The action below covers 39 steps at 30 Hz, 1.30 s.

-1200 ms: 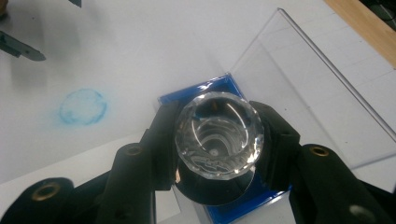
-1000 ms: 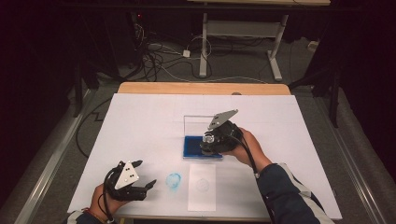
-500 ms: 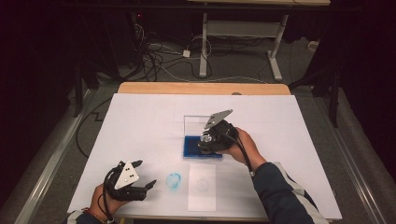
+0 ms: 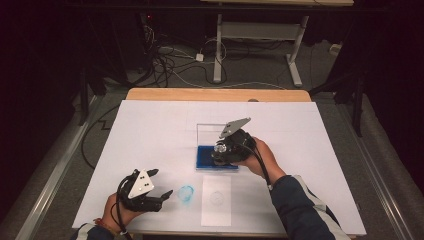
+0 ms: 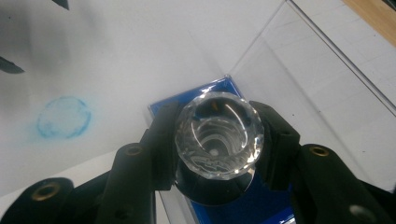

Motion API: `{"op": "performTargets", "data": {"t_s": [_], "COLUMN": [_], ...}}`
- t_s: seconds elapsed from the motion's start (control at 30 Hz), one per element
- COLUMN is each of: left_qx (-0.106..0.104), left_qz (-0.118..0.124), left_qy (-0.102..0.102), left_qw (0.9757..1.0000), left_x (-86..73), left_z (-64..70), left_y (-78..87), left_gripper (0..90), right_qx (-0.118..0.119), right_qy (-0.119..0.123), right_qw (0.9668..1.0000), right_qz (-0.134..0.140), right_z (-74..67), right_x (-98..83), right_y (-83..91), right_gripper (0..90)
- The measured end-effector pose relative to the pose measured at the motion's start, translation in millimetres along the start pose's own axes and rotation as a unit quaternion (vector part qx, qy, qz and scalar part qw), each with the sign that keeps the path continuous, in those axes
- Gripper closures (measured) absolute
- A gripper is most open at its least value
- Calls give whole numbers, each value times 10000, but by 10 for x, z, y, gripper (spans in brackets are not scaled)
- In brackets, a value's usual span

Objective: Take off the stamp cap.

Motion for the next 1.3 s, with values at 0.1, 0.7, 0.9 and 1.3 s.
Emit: {"op": "performTargets", "data": {"t_s": [0.1,0.7,0.9,1.3], "left_qx": [-156,-766,-806,-843], "left_qz": [48,373,427,634], "left_qy": [-20,-63,-38,-72], "left_qw": [9999,9963,9958,9944], "left_x": [117,739,809,868], "left_z": [2,83,102,118], "left_y": [-131,-824,-893,-899], "left_gripper": [177,160,167,278], "right_qx": [22,295,363,501], "right_qy": [39,164,192,137], "right_qw": [10000,9992,9988,9981], "right_qz": [27,224,263,334], "right_z": [-29,-271,-335,-386], "right_x": [8,46,59,38], "right_y": [17,133,142,142], "right_gripper": [567,567,567,567]}}
Point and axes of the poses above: each handheld gripper's, and its own axes: y roughly backward along the jaws, x roughly out of its top, z roughly to its right, the point moved 4 cm from there along -y, roughly forward along the jaws, and after that the axes turned 9 degrees about -y, right-handed, at the moved point
